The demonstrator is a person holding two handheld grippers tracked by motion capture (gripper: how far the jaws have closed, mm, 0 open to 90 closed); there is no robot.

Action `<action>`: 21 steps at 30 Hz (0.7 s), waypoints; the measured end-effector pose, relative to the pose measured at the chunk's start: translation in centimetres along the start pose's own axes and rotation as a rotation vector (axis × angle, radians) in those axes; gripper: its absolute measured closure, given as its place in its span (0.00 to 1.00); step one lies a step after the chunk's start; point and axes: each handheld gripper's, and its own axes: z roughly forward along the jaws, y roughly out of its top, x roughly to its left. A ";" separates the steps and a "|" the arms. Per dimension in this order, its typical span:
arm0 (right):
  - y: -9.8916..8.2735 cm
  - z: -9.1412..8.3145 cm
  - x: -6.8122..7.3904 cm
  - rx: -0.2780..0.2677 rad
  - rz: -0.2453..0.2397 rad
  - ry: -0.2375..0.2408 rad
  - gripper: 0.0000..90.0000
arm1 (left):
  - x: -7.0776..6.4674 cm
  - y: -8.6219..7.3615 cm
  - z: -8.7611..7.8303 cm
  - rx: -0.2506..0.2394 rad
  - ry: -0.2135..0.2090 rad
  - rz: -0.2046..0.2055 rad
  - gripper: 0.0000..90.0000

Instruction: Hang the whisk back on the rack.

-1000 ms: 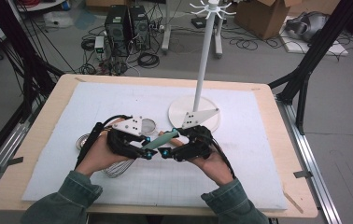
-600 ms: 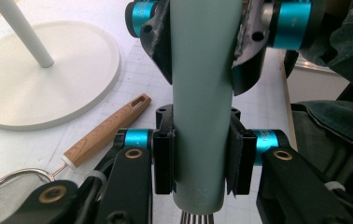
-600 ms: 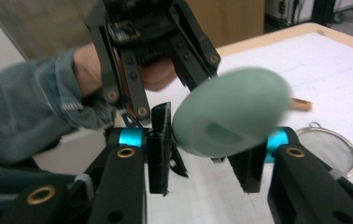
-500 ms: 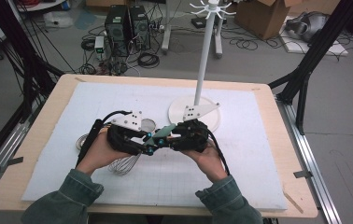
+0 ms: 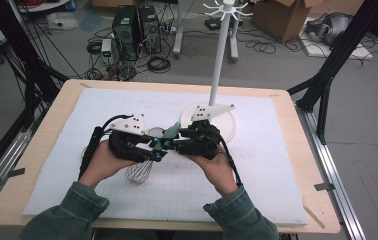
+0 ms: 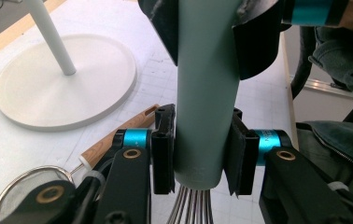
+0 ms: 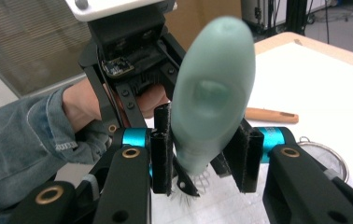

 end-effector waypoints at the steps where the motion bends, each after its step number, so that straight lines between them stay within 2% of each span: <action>1: 0.1 0.0 0.0 -0.004 -0.003 0.006 0.73 | 0.0 0.1 -0.1 -0.002 0.000 0.007 0.76; 4: 0.2 0.0 -0.1 -0.033 -0.004 0.042 0.71 | 0.0 0.2 -0.2 -0.026 -0.027 -0.010 0.76; 5: 0.2 0.0 -0.2 -0.048 0.000 0.064 0.63 | 0.1 0.2 -0.3 -0.030 -0.039 -0.009 0.76; 6: 0.2 0.0 -0.2 -0.062 -0.006 0.084 0.60 | 0.1 0.2 -0.3 -0.038 -0.050 -0.015 0.76; 7: 0.3 0.1 -0.1 -0.057 -0.036 0.103 0.59 | 0.2 0.1 -0.4 -0.039 -0.062 -0.014 0.76; 9: 0.3 0.2 -0.2 -0.054 -0.038 0.113 0.60 | 0.2 0.2 -0.4 -0.049 -0.084 -0.017 0.76; 11: 0.2 0.4 -0.5 -0.069 -0.031 0.154 0.66 | 0.1 0.2 -0.4 -0.061 -0.102 -0.017 0.76; 12: 0.2 0.4 -0.5 -0.069 -0.031 0.154 0.66 | 0.0 0.2 -0.4 -0.071 -0.109 -0.022 0.76; 14: 0.2 0.5 -0.6 -0.078 -0.028 0.172 0.72 | 0.0 0.2 -0.4 -0.077 -0.107 -0.027 0.76; 16: 0.3 0.4 -0.2 -0.087 -0.037 0.129 0.72 | 0.1 0.2 -0.5 -0.085 -0.100 -0.028 0.76; 17: 0.3 0.4 -0.2 -0.087 -0.037 0.129 0.72 | 0.1 0.3 -0.5 -0.087 -0.089 -0.026 0.76; 18: 0.3 0.4 -0.1 -0.095 -0.035 0.113 0.73 | -0.1 0.3 -0.6 -0.095 -0.055 -0.025 0.75; 19: 0.4 0.3 0.1 -0.091 -0.006 0.061 0.73 | -0.2 0.4 -0.6 -0.097 -0.015 -0.022 0.65; 20: 0.4 0.3 0.1 -0.091 -0.006 0.061 0.73 | -0.2 0.5 -0.6 -0.103 0.002 -0.029 0.65; 21: 0.6 0.3 0.4 -0.094 0.013 0.009 0.73 | -0.3 0.6 -0.6 -0.104 0.014 -0.028 0.64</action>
